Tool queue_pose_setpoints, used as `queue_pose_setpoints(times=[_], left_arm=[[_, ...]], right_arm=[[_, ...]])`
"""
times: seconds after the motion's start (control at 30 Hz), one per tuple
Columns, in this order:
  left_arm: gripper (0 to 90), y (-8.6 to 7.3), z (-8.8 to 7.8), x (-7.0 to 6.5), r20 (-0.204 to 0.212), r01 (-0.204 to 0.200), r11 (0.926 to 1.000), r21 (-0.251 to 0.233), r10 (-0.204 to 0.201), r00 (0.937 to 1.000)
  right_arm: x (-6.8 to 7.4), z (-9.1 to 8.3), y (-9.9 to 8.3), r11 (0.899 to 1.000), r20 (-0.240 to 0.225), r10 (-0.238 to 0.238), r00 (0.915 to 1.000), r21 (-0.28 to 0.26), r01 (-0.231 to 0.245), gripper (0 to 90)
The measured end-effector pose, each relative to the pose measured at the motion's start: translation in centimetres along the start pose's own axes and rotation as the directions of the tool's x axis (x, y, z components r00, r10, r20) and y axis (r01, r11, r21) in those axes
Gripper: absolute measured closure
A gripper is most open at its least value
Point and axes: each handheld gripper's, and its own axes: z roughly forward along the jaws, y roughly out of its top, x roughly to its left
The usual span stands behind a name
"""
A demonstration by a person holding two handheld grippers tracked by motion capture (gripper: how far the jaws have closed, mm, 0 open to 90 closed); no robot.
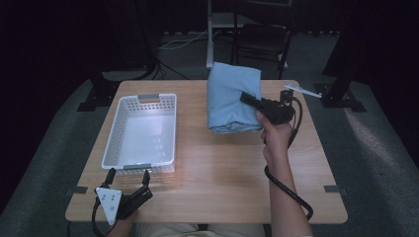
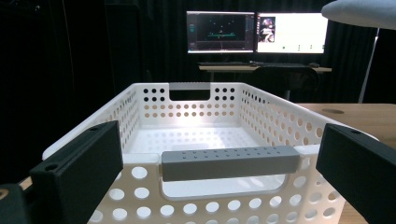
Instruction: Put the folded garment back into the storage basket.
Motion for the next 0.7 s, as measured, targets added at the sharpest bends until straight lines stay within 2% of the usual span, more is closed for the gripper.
queue_pose_setpoints(times=[0.33,0.7], left_arm=[[1.8,0.0,0.0,0.0,0.001,0.003,1.0000,-0.005,-0.003,1.0000],[1.8,0.0,-0.1,0.0,0.006,0.001,1.0000,-0.005,-0.001,1.0000]], right_arm=[[0.9,2.8,-0.6,1.000,-0.029,0.015,0.9995,0.000,-0.015,67.5],[2.0,6.2,-1.7,0.999,-0.083,0.032,0.9961,0.018,-0.031,67.5]])
